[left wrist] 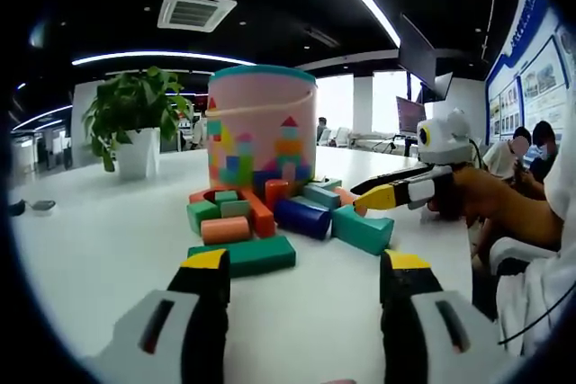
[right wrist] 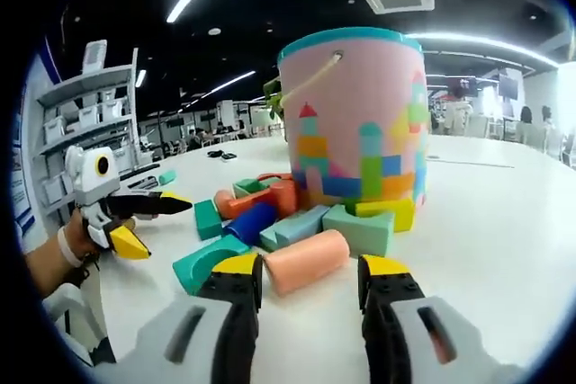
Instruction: Arrange the toys in the designated storage area by placing each visible toy with the group until no toy remains scattered across the table.
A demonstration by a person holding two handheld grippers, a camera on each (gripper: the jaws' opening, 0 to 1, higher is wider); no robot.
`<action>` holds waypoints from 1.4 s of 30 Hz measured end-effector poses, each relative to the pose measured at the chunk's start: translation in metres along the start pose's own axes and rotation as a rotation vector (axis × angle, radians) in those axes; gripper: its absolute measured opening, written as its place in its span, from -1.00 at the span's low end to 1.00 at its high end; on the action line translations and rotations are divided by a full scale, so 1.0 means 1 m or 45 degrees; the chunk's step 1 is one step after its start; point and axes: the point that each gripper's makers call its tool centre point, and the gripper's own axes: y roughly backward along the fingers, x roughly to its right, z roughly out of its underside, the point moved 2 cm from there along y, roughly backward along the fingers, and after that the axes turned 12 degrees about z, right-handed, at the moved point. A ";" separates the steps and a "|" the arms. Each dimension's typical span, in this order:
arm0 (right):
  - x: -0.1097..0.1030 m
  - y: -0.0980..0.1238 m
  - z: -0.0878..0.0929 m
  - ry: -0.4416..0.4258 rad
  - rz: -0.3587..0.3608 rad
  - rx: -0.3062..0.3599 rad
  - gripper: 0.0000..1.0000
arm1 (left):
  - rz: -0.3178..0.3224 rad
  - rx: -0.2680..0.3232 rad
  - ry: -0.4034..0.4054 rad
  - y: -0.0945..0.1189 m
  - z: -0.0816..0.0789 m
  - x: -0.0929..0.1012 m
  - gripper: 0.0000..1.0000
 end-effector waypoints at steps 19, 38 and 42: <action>0.031 0.014 0.008 0.027 0.091 -0.027 -0.13 | 0.003 -0.016 -0.001 -0.001 0.002 0.001 0.38; 0.023 0.008 0.005 -0.006 0.074 -0.031 -0.12 | 0.002 -0.017 -0.003 -0.001 0.002 0.001 0.37; 0.020 0.004 0.006 0.028 0.069 -0.035 -0.13 | 0.003 -0.019 -0.005 -0.002 0.002 0.001 0.37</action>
